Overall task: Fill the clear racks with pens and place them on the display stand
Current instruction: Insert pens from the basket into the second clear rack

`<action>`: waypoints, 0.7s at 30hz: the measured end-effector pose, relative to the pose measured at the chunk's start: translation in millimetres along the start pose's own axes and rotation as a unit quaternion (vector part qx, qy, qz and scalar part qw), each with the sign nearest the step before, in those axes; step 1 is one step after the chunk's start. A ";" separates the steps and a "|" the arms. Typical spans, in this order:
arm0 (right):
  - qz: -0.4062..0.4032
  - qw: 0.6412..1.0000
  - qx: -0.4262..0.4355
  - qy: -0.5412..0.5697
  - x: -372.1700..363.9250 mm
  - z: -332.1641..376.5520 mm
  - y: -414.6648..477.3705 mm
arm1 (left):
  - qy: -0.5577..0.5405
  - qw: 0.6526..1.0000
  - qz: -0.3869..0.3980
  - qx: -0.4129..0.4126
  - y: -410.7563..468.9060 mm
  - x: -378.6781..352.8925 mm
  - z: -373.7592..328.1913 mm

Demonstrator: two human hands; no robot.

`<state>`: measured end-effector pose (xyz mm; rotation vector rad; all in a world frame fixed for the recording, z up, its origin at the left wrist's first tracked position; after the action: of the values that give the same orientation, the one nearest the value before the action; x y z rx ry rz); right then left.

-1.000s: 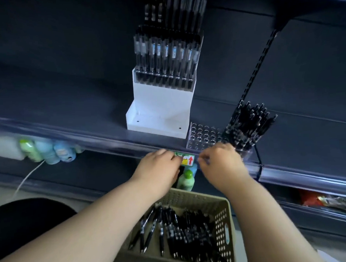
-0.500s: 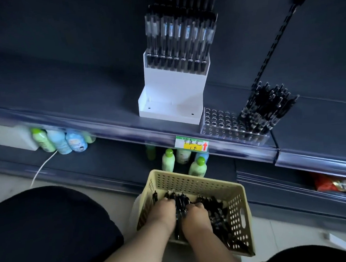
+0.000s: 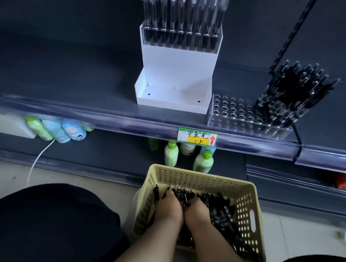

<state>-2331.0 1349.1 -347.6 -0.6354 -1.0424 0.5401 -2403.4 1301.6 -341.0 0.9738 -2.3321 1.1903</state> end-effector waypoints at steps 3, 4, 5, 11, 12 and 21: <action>0.015 1.000 0.004 -0.013 -2.2 2.7 1.1 | 0.064 0.996 0.057 -0.033 0.9 3.0 -0.3; 0.012 1.000 0.003 -0.019 -2.2 3.0 0.8 | 0.096 0.992 0.062 -0.053 3.9 2.7 -0.4; 0.011 1.000 0.003 -0.023 -2.2 3.5 0.4 | 0.099 0.990 0.074 -0.062 6.1 2.5 -0.9; 0.009 1.000 0.004 -0.003 -6.9 -0.6 -3.6 | 0.097 0.990 0.057 -0.090 4.7 0.9 -1.0; -0.003 1.000 0.004 0.002 -6.5 -0.9 -4.4 | 0.104 0.990 0.037 -0.093 4.5 2.0 -1.1; -0.016 0.999 -0.009 0.028 -2.6 2.3 1.3 | 0.024 0.999 0.027 -0.035 8.5 1.9 -0.1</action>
<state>-2334.3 1348.7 -349.3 -0.6450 -1.0035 0.4821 -2410.8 1304.3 -344.8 0.8550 -2.3590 1.1299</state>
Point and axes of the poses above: each hand's wrist, its own y-axis towards the middle knuckle, its own x-axis out of the back of the hand, z = x × y, the point moved 2 cm from there along y, towards the middle knuckle, and after that the axes turned 8 degrees about -x, right-handed, at the moved point
